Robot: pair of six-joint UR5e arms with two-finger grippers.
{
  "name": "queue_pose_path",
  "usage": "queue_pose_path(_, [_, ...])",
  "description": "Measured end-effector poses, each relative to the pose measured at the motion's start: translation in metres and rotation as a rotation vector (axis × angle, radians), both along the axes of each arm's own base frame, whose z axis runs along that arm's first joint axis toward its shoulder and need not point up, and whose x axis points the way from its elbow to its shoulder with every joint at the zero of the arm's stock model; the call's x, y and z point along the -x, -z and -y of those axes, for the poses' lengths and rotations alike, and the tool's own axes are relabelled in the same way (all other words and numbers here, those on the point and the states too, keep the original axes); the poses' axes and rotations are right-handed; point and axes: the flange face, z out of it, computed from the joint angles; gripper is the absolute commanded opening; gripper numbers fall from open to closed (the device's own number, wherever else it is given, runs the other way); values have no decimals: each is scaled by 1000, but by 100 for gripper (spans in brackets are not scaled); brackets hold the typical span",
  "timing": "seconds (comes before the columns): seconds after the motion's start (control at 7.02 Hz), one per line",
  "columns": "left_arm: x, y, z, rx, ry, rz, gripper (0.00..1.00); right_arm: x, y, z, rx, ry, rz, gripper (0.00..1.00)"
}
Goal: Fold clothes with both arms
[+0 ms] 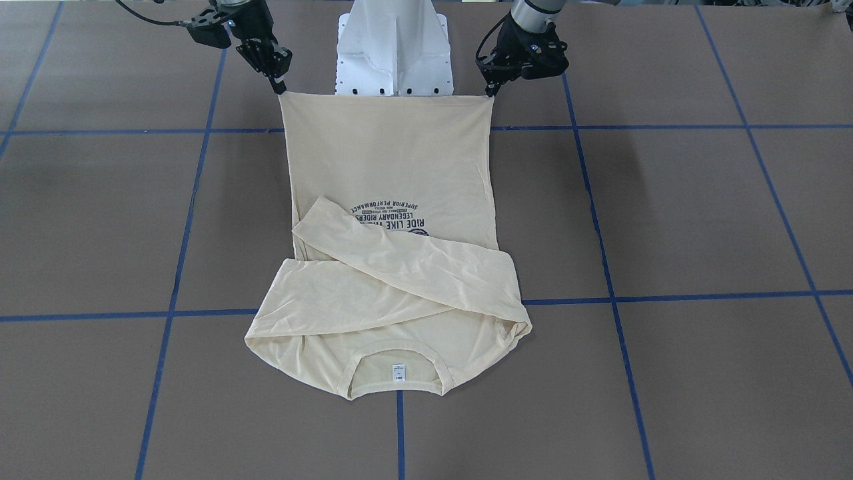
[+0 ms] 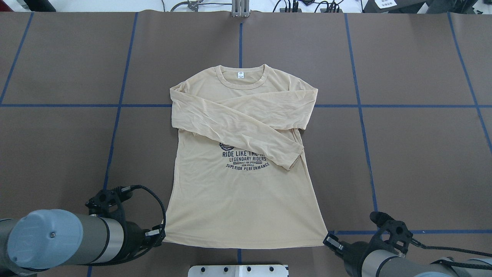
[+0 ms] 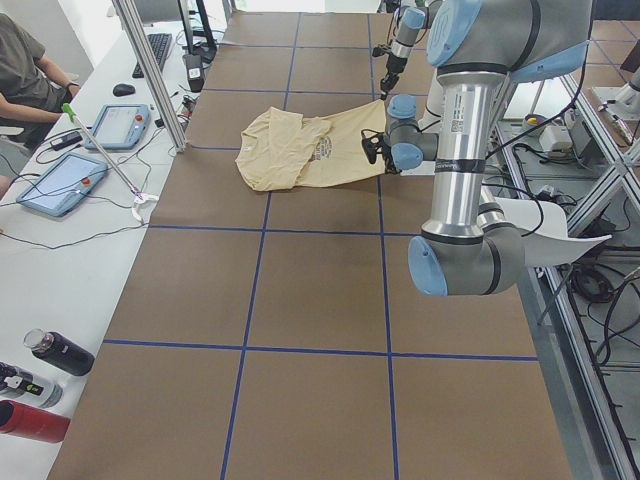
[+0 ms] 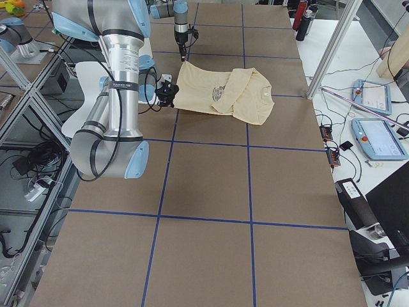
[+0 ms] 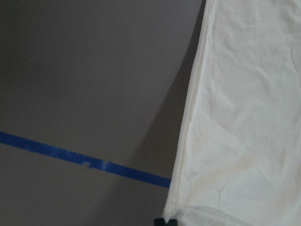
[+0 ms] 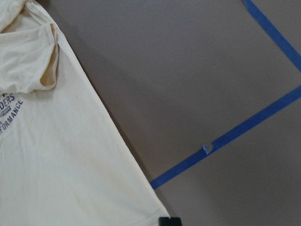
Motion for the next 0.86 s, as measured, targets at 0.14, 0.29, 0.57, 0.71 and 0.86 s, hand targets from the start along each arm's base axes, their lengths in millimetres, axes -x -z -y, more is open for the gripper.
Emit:
queue_pose_path(0.14, [8, 10, -2, 32, 14, -24, 0, -7, 6, 1, 1, -1, 12, 0])
queue_pose_path(0.29, [9, 21, 2, 43, 29, -49, 0, -12, 10, 9, 1, -19, 21, 0])
queue_pose_path(0.57, [7, 35, 45, 0, 99, -78, 0, -13, 9, 61, 56, -64, 7, 0])
queue_pose_path(0.71, [8, 40, 79, -57, 129, -80, 0, -7, 18, 108, 90, -72, -6, 0])
queue_pose_path(0.86, [13, 42, 117, -110, 154, -70, 0, -10, 34, 157, 95, -74, -33, 0])
